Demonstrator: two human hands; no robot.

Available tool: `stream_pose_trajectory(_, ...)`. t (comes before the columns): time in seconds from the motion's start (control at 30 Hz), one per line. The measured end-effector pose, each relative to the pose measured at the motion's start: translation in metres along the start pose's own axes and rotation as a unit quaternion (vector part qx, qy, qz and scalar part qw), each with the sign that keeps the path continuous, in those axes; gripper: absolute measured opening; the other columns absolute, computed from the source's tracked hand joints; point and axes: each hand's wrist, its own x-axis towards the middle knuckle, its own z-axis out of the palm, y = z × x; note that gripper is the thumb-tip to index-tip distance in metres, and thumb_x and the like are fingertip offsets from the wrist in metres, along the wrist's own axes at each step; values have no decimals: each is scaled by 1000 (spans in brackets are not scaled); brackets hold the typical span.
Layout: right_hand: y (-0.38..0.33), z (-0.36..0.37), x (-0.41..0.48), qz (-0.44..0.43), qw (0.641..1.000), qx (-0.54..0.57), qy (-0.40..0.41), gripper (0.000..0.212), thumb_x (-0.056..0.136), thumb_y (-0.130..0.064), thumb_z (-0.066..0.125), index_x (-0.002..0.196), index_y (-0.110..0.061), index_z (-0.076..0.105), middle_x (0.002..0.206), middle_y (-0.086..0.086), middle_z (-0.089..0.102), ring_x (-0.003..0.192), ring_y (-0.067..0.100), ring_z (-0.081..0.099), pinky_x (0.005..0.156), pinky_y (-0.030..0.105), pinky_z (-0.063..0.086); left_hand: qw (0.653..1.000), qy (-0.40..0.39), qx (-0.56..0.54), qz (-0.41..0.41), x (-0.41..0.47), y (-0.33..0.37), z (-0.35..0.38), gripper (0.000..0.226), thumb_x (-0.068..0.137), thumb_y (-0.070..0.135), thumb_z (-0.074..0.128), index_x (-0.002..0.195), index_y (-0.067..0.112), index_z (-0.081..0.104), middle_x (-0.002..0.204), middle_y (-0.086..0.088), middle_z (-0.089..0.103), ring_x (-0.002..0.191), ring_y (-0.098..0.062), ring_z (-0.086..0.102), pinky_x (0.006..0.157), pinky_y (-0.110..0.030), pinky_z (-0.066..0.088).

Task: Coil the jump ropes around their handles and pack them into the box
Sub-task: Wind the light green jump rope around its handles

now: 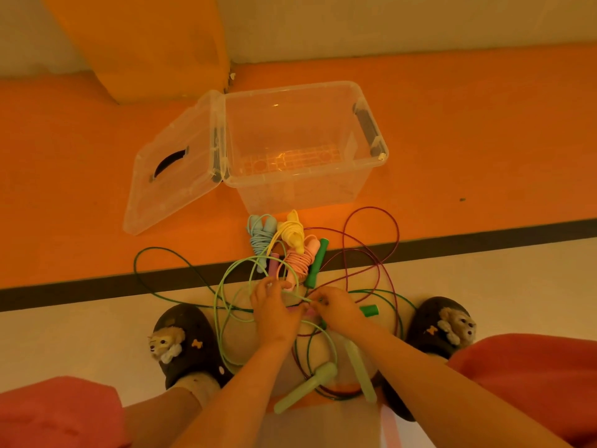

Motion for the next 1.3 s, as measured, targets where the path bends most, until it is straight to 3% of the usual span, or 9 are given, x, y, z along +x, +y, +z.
stream_pose_trajectory(0.1,19,5,2,46,995,62,-56,13,93,-16,57,81,-14,63,65,2,61,38,3,50,45,20,45,998,-39,-32,-34,0,-13,1,34,65,22,86,90,19,64,107,4,49,104,-13,43,86,-21,35)
stream_pose_trajectory(0.23,40,12,5,63,990,88,-86,12,94,-13,55,86,-18,63,65,5,61,37,5,51,43,18,45,964,-201,-104,-141,-1,-29,8,26,80,10,75,65,18,56,67,3,56,67,-12,52,66,-25,39)
stream_pose_trajectory(0.33,47,21,11,80,989,89,-87,9,93,-11,56,91,-17,62,64,0,60,37,6,52,43,19,45,928,-306,-103,-185,-5,-40,17,29,88,8,66,64,18,54,58,8,53,62,-9,44,60,-24,36)
stream_pose_trajectory(0.47,46,28,18,114,979,85,-144,19,91,-9,57,109,-4,61,81,10,64,43,14,55,43,23,48,901,-290,-200,-253,-8,-34,24,13,93,2,57,105,7,53,96,-4,57,79,-7,52,52,-9,42)
stream_pose_trajectory(0.67,45,16,21,111,975,42,-185,17,88,1,50,96,-10,61,65,0,58,30,4,47,36,19,40,871,-324,-243,-279,1,-29,23,33,96,4,50,126,19,57,112,-1,60,88,-9,54,67,-25,43)
stream_pose_trajectory(0.9,43,32,16,94,970,103,-201,18,91,1,49,82,-14,55,63,4,53,32,5,46,38,21,41,863,-370,-232,-254,0,-33,17,49,93,-9,41,127,24,54,118,0,60,96,-8,57,62,-17,46)
stream_pose_trajectory(1.1,38,39,22,106,967,157,-169,10,89,-15,64,79,-13,62,59,1,52,44,10,48,45,20,42,861,-361,-257,-249,7,-36,10,43,92,-7,50,110,30,60,112,8,64,101,-8,58,82,-26,44)
stream_pose_trajectory(1.2,28,30,27,139,943,259,-158,11,92,-11,58,83,-11,63,67,5,56,52,11,51,50,20,45,856,-319,-302,-271,10,-36,11,35,85,-1,65,114,18,58,109,4,66,98,-10,61,86,-29,47)
stream_pose_trajectory(1.3,15,14,31,191,886,400,-136,11,95,-11,54,90,-10,62,73,7,61,55,12,54,46,21,46,852,-291,-337,-275,13,-27,8,30,82,-1,69,107,11,57,99,0,69,85,-9,66,68,-20,53)
